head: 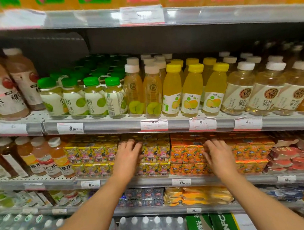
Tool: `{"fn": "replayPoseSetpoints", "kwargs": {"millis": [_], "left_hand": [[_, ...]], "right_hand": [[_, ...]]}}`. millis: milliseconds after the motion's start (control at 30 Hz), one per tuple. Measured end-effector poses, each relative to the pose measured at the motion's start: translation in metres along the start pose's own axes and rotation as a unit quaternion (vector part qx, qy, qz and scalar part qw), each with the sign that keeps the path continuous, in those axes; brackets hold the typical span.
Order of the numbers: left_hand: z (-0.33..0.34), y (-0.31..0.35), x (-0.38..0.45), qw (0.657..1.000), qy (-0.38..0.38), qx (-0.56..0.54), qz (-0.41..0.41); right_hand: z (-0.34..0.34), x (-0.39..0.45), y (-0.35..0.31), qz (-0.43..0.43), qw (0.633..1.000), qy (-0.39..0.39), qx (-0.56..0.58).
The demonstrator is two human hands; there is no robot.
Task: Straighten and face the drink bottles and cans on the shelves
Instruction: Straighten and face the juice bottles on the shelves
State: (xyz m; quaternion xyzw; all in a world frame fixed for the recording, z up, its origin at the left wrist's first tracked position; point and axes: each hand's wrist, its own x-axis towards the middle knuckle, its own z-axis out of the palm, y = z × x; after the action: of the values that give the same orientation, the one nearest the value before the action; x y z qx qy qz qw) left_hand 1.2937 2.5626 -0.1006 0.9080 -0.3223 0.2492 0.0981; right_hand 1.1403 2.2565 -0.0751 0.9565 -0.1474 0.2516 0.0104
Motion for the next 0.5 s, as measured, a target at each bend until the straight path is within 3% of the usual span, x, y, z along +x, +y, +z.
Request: {"fn": "replayPoseSetpoints", "kwargs": {"millis": [267,367,500], "left_hand": [[-0.031,0.001,-0.003,0.997,-0.075,-0.003,0.016],[-0.049,-0.005,-0.008,0.997,-0.073,-0.027,0.006],[-0.088,-0.014,-0.024,0.998,-0.025,-0.033,-0.039]], "right_hand": [[-0.037,-0.008,-0.040,-0.016,0.987,-0.109,-0.118],[-0.056,-0.012,-0.064,-0.076,0.990,-0.089,-0.080],[-0.077,-0.006,-0.116,-0.203,0.979,-0.002,0.018]]}}
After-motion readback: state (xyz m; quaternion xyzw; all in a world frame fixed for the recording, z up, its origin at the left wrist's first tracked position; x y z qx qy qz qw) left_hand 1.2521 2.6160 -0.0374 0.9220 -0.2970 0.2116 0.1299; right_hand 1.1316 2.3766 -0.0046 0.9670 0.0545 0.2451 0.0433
